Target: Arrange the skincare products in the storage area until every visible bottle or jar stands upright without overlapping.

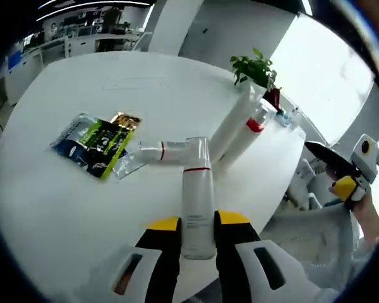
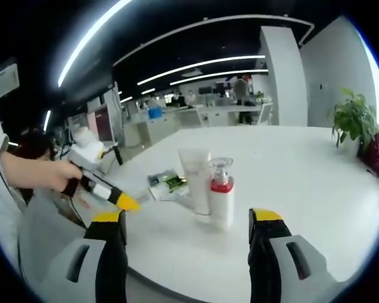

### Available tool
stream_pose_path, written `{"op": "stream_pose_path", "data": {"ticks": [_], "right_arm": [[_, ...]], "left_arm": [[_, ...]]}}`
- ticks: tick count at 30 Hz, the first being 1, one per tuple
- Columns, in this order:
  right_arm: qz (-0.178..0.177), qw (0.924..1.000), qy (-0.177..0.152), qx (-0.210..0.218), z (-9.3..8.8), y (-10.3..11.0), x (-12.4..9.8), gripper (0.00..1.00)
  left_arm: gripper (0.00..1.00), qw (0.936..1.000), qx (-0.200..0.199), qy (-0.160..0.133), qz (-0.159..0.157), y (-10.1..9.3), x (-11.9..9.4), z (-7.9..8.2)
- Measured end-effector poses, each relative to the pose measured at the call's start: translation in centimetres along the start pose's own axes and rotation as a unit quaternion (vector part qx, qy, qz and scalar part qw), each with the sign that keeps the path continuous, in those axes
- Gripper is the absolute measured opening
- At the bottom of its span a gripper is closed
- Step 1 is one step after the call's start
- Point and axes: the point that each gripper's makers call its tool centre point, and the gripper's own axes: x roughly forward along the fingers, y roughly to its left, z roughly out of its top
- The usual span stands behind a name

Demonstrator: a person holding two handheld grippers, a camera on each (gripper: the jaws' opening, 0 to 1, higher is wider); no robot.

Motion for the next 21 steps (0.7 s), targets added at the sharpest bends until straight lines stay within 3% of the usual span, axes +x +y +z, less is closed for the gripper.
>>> {"op": "stream_pose_path", "data": {"ticks": [10,17,21], "right_arm": [[0.005,1.0,0.0,0.007,-0.1,0.1,0.1,0.78],[0.043,0.9988,0.0,0.025,0.0,1.2,0.3,0.79],[0.093,0.9919,-0.022,0.084,1.0,2.6,0.0,0.8]], "left_arm": [[0.21,0.9962,-0.016,-0.063,-0.058,-2.2,-2.7,1.9],[0.21,0.9859,-0.016,-0.112,-0.123,-4.5,-4.8,3.3],[0.21,0.9781,-0.004,-0.132,-0.161,-6.1,-6.1,3.8]]}}
